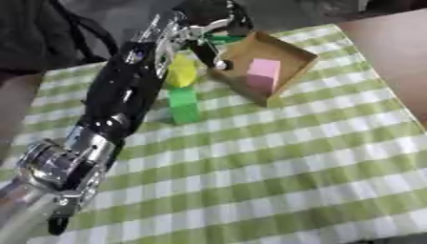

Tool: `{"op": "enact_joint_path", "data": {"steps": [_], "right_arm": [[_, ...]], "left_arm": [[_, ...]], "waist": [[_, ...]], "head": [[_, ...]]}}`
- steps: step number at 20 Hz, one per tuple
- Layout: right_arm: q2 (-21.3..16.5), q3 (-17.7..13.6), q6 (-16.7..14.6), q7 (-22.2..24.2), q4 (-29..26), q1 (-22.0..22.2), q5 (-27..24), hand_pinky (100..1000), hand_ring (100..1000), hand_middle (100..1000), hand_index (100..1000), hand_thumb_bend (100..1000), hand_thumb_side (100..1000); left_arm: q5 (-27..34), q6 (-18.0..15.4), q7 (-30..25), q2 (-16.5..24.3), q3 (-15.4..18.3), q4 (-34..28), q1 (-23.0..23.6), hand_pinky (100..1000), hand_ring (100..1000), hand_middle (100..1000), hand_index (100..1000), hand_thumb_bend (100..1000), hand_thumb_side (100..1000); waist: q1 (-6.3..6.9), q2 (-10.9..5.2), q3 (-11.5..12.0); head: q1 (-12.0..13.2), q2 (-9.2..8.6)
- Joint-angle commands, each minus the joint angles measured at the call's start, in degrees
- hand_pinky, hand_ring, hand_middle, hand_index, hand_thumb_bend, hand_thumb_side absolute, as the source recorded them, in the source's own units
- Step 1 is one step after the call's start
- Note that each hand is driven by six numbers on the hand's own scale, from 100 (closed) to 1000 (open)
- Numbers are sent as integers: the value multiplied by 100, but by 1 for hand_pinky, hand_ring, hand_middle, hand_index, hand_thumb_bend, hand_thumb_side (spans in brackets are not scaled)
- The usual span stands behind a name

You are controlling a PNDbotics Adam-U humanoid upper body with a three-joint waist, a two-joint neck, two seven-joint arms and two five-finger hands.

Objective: Pick up objects on the table and place them in the box.

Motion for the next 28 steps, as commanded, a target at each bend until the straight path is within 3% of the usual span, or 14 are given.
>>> {"op": "enact_joint_path", "data": {"steps": [1,8,12,15,19,28], "right_arm": [[-111,-74,37,-28,-120,-12,13,841,723,693,953,100,400],[-108,-97,85,-61,-120,56,34,840,720,692,952,100,396],[-99,-95,99,-64,-120,62,43,840,719,692,951,100,395],[-96,-96,104,-69,-120,62,51,840,718,692,951,100,395],[-93,-96,114,-74,-120,69,61,840,718,691,951,100,397],[-85,-93,131,-77,-120,75,66,840,717,691,950,100,398]], "left_arm": [[320,-62,-547,415,-83,-188,-4,833,712,720,855,588,201],[818,-88,-1353,713,-171,-198,234,825,706,715,851,656,223],[1165,-106,-1721,714,-190,-37,282,802,690,702,847,690,259],[1384,-60,-2021,694,-228,123,272,792,684,701,848,767,323],[1460,-16,-2403,665,-300,294,269,784,675,695,847,799,337],[1557,-37,-2737,498,-371,578,262,765,654,674,840,788,352]], "waist": [[-96,-133,54],[-153,-204,181],[-183,-201,211],[-199,-189,228],[-208,-177,256],[-204,-181,278]], "head": [[-59,75],[-119,143],[-133,152],[-137,163],[-157,187],[-176,221]]}}
